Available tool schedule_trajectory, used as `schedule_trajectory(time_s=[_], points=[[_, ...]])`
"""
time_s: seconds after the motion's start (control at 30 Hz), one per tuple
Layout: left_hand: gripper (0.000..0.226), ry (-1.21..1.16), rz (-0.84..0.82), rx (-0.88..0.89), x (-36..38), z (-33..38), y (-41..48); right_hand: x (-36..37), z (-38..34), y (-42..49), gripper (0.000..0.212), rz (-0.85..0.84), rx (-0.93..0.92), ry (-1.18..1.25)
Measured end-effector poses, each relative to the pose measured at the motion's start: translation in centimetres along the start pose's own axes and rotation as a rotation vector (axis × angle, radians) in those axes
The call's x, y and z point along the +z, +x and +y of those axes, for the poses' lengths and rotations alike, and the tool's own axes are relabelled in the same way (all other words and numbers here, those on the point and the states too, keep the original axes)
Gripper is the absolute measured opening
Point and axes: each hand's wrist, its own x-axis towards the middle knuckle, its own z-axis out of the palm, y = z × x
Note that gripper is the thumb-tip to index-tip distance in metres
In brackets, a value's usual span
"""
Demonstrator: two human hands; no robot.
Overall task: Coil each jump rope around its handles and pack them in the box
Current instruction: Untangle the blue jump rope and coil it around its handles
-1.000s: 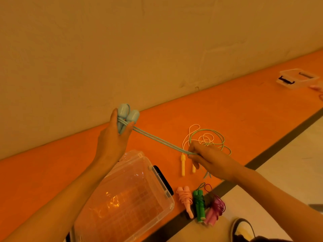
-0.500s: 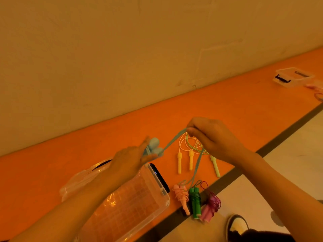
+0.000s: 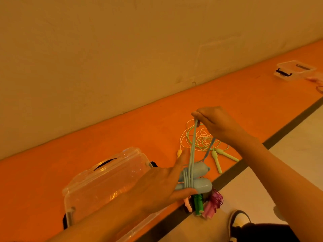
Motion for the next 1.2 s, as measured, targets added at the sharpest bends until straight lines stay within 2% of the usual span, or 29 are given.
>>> schedule_trajectory(time_s=[0.07,0.17,0.23,0.3,0.4,0.53,0.6,0.77,0.87,0.97,1.1,1.2], points=[[0.077,0.033,-0.035,0.061,-0.3,0.5,-0.4,0.0,0.7,-0.2,0.041,-0.096,0.046,0.001],[0.072,0.2,-0.073,0.173,-0.8,0.3,-0.5,0.9,0.5,-0.6,0.041,-0.153,0.046,0.028],[0.073,0.24,-0.06,0.249,-0.9,0.3,-0.5,1.8,-0.1,-0.7,0.046,-0.19,0.015,0.026],[0.07,0.229,-0.03,0.291,-0.8,-0.1,-0.3,2.1,-0.4,-0.8,0.048,-0.227,0.069,0.093],[0.066,0.182,0.06,0.278,-1.2,-1.1,-0.3,1.3,0.1,-1.2,0.045,-0.246,0.169,0.294],[0.067,0.171,0.09,0.234,-2.0,-2.6,-0.5,-1.4,1.3,-2.4,0.018,-0.306,0.283,0.504],[0.069,0.136,0.113,0.184,-2.5,-3.0,-0.5,-2.5,2.1,-3.2,0.017,-0.344,0.332,0.599],[0.07,0.096,0.242,0.098,-3.5,-4.1,-0.7,-3.8,3.7,-4.4,0.016,-0.396,0.329,0.61],[0.07,0.092,0.259,0.076,-3.5,-4.6,-0.7,-3.9,3.3,-4.6,0.014,-0.32,0.314,0.579],[0.071,0.118,0.204,0.112,-3.3,-4.3,-0.6,-3.7,2.9,-4.0,0.019,-0.131,0.359,0.529],[0.068,0.222,0.1,0.255,-2.9,-3.2,-0.4,-2.5,1.4,-2.9,0.015,0.06,0.422,0.566],[0.068,0.382,0.136,0.397,-2.8,-2.3,0.0,-1.1,0.0,-2.0,0.017,0.109,0.44,0.614]])
